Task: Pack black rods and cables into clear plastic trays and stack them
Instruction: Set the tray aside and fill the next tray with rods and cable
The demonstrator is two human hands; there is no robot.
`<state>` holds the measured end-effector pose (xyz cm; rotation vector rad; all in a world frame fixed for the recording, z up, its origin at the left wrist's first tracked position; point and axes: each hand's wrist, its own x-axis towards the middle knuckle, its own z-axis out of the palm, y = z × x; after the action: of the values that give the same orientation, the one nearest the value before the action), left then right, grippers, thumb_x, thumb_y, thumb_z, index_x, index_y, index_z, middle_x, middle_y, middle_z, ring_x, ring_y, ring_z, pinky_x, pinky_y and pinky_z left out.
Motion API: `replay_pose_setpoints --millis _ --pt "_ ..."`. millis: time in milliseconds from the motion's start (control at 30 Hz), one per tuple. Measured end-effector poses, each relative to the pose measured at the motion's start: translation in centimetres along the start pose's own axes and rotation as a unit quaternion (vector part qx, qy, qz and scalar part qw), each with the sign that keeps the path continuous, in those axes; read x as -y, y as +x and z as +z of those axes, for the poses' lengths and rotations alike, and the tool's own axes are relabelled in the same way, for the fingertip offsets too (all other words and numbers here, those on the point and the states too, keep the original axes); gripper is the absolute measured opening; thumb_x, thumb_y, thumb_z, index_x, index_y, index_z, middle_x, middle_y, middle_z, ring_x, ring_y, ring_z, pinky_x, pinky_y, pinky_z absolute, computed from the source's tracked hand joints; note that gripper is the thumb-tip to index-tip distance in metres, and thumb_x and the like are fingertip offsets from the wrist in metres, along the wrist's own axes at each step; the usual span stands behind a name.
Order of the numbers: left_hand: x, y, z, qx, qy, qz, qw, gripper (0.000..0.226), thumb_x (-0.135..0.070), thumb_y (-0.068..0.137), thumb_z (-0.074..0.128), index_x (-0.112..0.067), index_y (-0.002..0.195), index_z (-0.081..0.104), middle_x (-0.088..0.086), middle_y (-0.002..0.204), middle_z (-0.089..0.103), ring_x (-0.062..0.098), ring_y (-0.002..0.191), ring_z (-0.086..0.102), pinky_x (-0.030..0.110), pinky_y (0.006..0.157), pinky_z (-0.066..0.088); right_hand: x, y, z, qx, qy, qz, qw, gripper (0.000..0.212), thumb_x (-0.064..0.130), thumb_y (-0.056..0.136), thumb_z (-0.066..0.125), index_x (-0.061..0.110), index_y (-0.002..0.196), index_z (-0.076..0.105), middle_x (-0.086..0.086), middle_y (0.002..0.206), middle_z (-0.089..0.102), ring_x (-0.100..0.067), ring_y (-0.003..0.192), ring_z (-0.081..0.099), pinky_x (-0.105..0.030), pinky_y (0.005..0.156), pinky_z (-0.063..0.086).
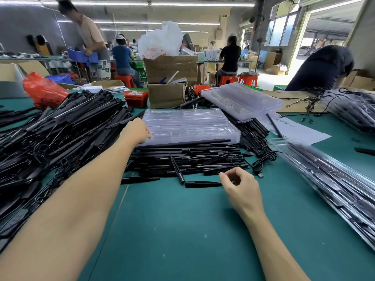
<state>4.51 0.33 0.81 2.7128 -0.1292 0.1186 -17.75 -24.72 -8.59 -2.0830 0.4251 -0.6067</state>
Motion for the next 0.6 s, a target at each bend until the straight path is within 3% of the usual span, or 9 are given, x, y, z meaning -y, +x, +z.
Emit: replay_pose_setpoints --millis 100,233,300,433,600 --pt "-0.2 -0.1 0.5 -0.012 0.005 -0.014 1.0 0.018 -0.012 0.097 0.057 -0.005 0.107 0.071 0.015 0.116 0.07 0.036 0.106 0.063 0.048 0.092 0.054 0.0 -0.1 0.0 0.005 -0.004 -0.002 1.0 0.023 0.045 0.085 0.065 0.026 0.072 0.061 0.019 0.07 0.063 -0.007 0.064 0.058 -0.03 0.063 0.044" --pt "-0.5 -0.3 2.0 -0.026 0.014 0.009 1.0 0.035 -0.045 0.097 0.059 -0.015 0.088 0.074 0.009 0.11 0.067 0.034 0.127 0.046 0.048 0.103 0.032 0.2 0.0 -0.1 0.011 -0.019 -0.003 1.0 0.022 0.045 0.086 0.064 0.028 0.072 0.061 0.03 0.076 0.061 -0.006 0.065 0.058 -0.028 0.061 0.041" --pt "-0.6 -0.5 2.2 -0.032 -0.004 0.028 0.999 0.032 -0.051 0.094 0.063 -0.022 0.091 0.076 0.005 0.105 0.068 0.032 0.123 0.047 0.048 0.104 0.026 0.3 0.0 -0.1 0.01 -0.024 -0.004 1.0 0.022 0.045 0.086 0.064 0.029 0.072 0.061 0.031 0.077 0.06 -0.006 0.066 0.058 -0.028 0.061 0.04" --pt "-0.9 -0.6 2.4 -0.046 -0.052 0.068 0.995 0.021 -0.039 0.095 0.066 -0.021 0.094 0.076 -0.001 0.094 0.07 0.024 0.098 0.058 0.042 0.097 0.026 0.4 -0.1 -0.1 0.009 -0.025 -0.002 1.0 0.022 0.044 0.086 0.064 0.028 0.072 0.061 0.031 0.077 0.06 -0.006 0.068 0.058 -0.027 0.061 0.039" --pt "-1.6 -0.1 2.6 -0.037 -0.018 0.054 0.998 0.021 -0.018 0.102 0.055 -0.013 0.092 0.073 -0.001 0.095 0.066 0.023 0.091 0.05 0.053 0.112 0.023 0.4 -0.2 -0.2 0.014 -0.028 -0.003 0.999 0.021 0.044 0.087 0.063 0.029 0.073 0.06 0.032 0.08 0.06 -0.004 0.068 0.058 -0.026 0.059 0.038"
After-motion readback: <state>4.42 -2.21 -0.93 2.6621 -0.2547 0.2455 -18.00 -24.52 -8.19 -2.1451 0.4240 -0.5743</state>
